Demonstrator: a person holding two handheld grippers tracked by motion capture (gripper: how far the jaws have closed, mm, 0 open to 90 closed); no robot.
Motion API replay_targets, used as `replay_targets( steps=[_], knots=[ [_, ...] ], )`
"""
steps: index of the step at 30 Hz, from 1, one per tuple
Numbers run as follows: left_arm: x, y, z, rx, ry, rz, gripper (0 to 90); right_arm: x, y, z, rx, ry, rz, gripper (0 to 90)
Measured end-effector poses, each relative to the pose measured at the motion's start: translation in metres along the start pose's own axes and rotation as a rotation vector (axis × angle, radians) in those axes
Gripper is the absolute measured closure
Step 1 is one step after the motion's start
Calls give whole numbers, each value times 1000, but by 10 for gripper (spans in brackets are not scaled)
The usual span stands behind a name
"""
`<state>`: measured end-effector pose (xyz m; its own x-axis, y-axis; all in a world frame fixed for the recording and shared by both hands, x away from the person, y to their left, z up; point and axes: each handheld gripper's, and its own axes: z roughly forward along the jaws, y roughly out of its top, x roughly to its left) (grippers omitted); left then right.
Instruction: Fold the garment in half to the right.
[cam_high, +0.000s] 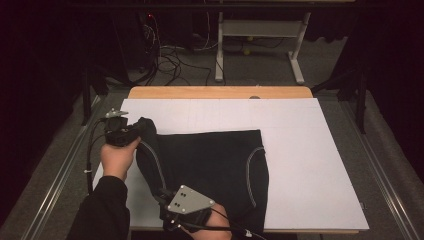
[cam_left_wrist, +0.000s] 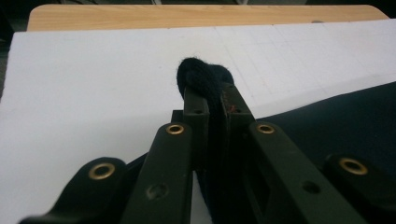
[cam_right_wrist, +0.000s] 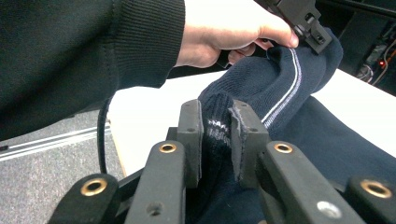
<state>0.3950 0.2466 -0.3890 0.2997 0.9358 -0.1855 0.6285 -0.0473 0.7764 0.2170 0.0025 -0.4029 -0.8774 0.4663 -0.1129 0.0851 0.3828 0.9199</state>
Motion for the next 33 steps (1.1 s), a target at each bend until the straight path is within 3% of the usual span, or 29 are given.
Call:
replay_targets(
  steps=[4,11,22,29,33],
  knots=[
    [-20,9,6,-4,-2,38,796,-8,-4,-13,-8,-15,12,763],
    [-43,16,18,-5,-21,53,795,-21,-14,-34,-9,-53,26,763],
    [-83,24,40,18,-44,122,795,-34,-40,-60,4,-88,75,763],
    [-116,30,55,21,-67,152,794,-43,-56,-81,23,-131,83,763],
    [-136,32,64,27,-73,190,794,-49,-67,-94,33,-153,97,763]
  ],
)
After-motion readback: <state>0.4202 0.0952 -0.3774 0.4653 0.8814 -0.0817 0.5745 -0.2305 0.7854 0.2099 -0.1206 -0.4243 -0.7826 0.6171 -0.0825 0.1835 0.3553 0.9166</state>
